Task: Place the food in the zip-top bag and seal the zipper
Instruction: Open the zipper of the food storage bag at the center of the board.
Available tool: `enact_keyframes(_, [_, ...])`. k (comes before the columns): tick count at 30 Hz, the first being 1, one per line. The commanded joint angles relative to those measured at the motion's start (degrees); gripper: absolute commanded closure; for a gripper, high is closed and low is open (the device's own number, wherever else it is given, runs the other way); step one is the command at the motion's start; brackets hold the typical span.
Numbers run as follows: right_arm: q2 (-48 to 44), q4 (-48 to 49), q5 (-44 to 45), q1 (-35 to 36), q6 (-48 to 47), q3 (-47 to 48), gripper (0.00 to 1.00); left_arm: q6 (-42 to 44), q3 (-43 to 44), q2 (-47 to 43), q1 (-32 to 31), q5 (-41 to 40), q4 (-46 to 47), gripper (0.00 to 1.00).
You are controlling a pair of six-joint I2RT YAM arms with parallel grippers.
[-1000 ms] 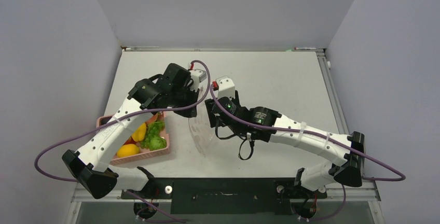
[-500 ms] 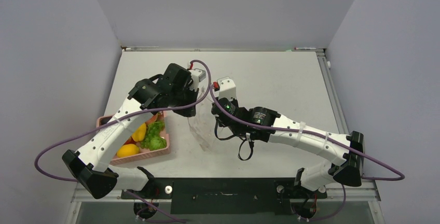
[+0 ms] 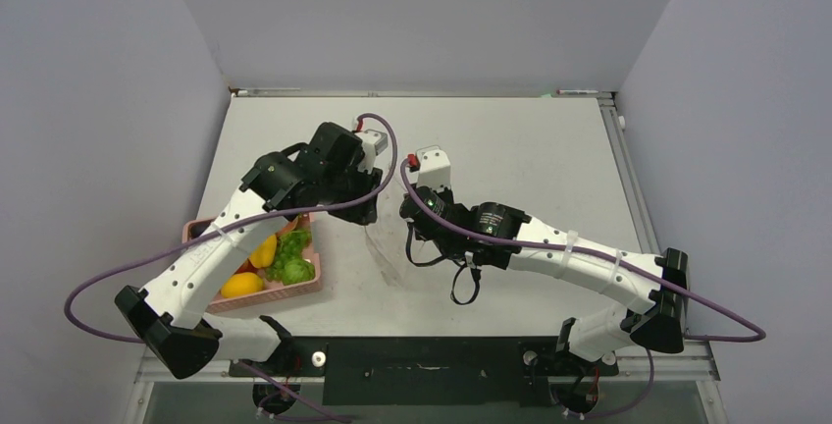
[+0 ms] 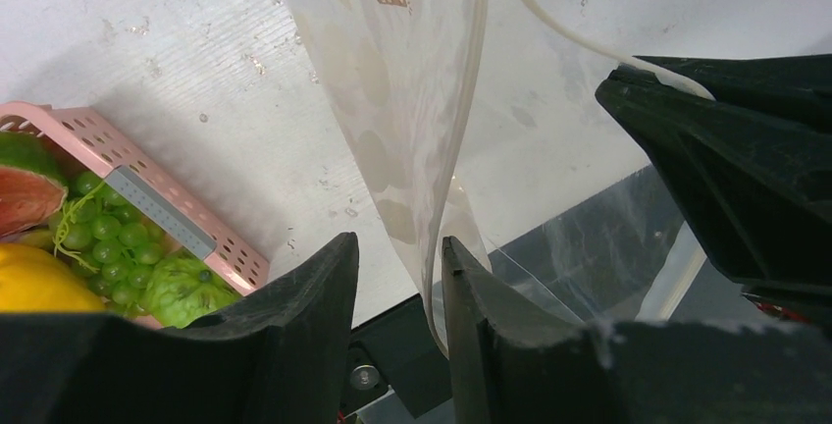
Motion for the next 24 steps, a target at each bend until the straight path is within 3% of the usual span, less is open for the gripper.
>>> enact_keyframes(1, [-1.4, -0.8, 2.4, 0.3, 3.9, 3.0, 0.95, -2.6, -0.6, -3.1, -1.1, -1.7, 1.7, 0.65])
enact_keyframes(16, [-2.5, -0.2, 4.2, 0.6, 8.9, 1.6, 0.95, -10.0, -5.0, -5.3, -8.5, -10.8, 4.2, 0.66])
enact_keyframes(20, [-3.4, 0.1, 4.1, 0.8, 9.6, 0.7, 0.95, -11.4, -5.6, -6.6, -8.9, -12.5, 5.7, 0.74])
enact_keyframes(24, [-4.1, 0.1, 4.0, 1.0, 10.0, 0.1, 0.95, -12.4, -6.3, -7.6, -8.9, -13.3, 7.3, 0.89])
